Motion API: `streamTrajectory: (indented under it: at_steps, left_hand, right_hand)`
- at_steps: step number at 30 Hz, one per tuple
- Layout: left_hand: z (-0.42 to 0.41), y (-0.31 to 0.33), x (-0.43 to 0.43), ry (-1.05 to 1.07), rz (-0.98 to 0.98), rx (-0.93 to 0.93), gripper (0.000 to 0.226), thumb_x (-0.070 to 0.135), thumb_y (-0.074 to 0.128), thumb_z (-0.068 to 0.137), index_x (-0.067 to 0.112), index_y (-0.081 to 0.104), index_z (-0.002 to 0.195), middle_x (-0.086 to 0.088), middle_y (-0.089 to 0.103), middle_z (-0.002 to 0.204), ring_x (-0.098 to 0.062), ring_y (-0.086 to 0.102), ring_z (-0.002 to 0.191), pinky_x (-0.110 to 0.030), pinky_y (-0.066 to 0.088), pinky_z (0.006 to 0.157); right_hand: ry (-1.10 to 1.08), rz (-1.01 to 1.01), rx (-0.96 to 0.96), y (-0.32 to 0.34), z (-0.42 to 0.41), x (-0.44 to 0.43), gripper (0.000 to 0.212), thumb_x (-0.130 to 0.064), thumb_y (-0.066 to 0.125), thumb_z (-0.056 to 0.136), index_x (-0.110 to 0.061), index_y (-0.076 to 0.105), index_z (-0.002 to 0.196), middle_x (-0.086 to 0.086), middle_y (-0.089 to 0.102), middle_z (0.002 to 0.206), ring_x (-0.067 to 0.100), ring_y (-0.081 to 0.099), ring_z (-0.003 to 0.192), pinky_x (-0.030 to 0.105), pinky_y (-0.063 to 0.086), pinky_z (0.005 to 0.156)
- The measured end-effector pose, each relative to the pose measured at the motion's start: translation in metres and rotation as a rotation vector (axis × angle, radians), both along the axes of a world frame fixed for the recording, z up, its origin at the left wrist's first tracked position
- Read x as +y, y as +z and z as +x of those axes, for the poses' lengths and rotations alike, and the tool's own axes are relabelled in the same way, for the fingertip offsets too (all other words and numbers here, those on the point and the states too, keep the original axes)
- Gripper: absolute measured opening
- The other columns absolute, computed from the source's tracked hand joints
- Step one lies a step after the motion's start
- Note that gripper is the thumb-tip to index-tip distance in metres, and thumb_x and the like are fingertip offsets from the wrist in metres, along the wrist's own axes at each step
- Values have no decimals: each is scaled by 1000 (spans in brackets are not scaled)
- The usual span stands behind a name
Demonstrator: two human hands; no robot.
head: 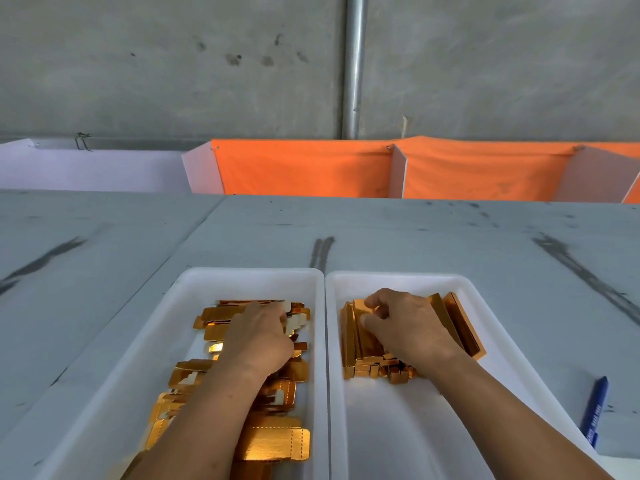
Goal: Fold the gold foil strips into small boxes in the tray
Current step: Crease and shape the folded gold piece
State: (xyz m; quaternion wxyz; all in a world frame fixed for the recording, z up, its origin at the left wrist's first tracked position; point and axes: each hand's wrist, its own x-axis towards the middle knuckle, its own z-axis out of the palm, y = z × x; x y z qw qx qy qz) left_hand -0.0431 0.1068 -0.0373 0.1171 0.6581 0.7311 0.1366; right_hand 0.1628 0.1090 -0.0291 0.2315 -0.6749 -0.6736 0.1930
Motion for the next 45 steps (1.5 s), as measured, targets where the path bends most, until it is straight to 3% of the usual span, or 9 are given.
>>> streamTrajectory:
  at_steps: [6, 14, 19, 26, 30, 35, 38, 43, 45]
  left_hand:
    - [4, -15, 1, -62, -6, 95, 34, 21, 66, 86, 36, 61, 117, 2, 51, 116, -19, 51, 106, -24, 46, 87]
    - [12, -33, 4, -62, -32, 209, 42, 24, 68, 87, 37, 59, 126, -2, 50, 124, -23, 52, 109, -24, 47, 87]
    - [11, -36, 4, -123, 73, 199, 32, 24, 59, 94, 33, 62, 125, -2, 56, 122, -21, 55, 108, -25, 50, 90]
    - [9, -6, 3, -26, 398, -39, 29, 28, 44, 99, 27, 62, 121, 4, 49, 98, -11, 45, 92, -22, 40, 77]
    - [10, 10, 2, 56, 543, -349, 32, 28, 42, 100, 25, 60, 127, 4, 56, 111, -8, 44, 97, -22, 37, 84]
    - [16, 15, -2, 57, 481, -729, 30, 33, 45, 100, 29, 61, 125, 8, 61, 120, -11, 54, 109, -25, 44, 94]
    - [19, 18, -4, 28, 441, -866, 26, 33, 48, 98, 31, 64, 118, 8, 65, 110, -15, 59, 107, -33, 51, 93]
    - [23, 21, -11, -139, 431, -880, 20, 30, 52, 96, 46, 63, 104, 21, 65, 100, 3, 59, 97, -7, 47, 73]
    - [26, 20, -13, -200, 423, -884, 20, 28, 55, 94, 41, 64, 106, 18, 66, 93, 6, 60, 89, -5, 46, 66]
  right_hand:
    - [26, 23, 35, 1, -1, -2, 28, -32, 58, 97, -29, 64, 124, -12, 60, 98, 9, 60, 95, 23, 54, 86]
    - [86, 21, 51, 0, -4, -4, 16, -27, 59, 95, -27, 71, 105, -10, 68, 93, 9, 63, 84, 5, 43, 58]
    - [118, 28, 53, -1, -5, -5, 15, -23, 58, 94, -23, 73, 97, -5, 70, 88, 13, 65, 83, 2, 43, 60]
    - [120, 50, 113, 2, -6, -7, 17, -25, 57, 96, -27, 73, 100, -15, 67, 88, 7, 64, 77, 4, 45, 57]
    - [124, 61, 154, 4, -7, -9, 19, -28, 56, 96, -33, 71, 106, -19, 67, 95, -1, 63, 77, 0, 42, 57]
    - [141, 44, 274, 7, -11, -12, 15, -39, 62, 93, -36, 72, 104, -18, 69, 92, 1, 65, 80, 11, 50, 70]
    - [165, -14, 455, 11, -13, -16, 14, -42, 66, 90, -39, 70, 103, -18, 68, 83, 1, 68, 73, 15, 53, 63]
    - [210, -51, 627, 17, -16, -20, 23, -33, 65, 94, -31, 65, 118, -9, 63, 69, 0, 60, 52, 16, 48, 53]
    - [225, -53, 700, 19, -16, -20, 21, -29, 65, 95, -26, 66, 116, 0, 61, 71, 1, 57, 49, 17, 47, 51]
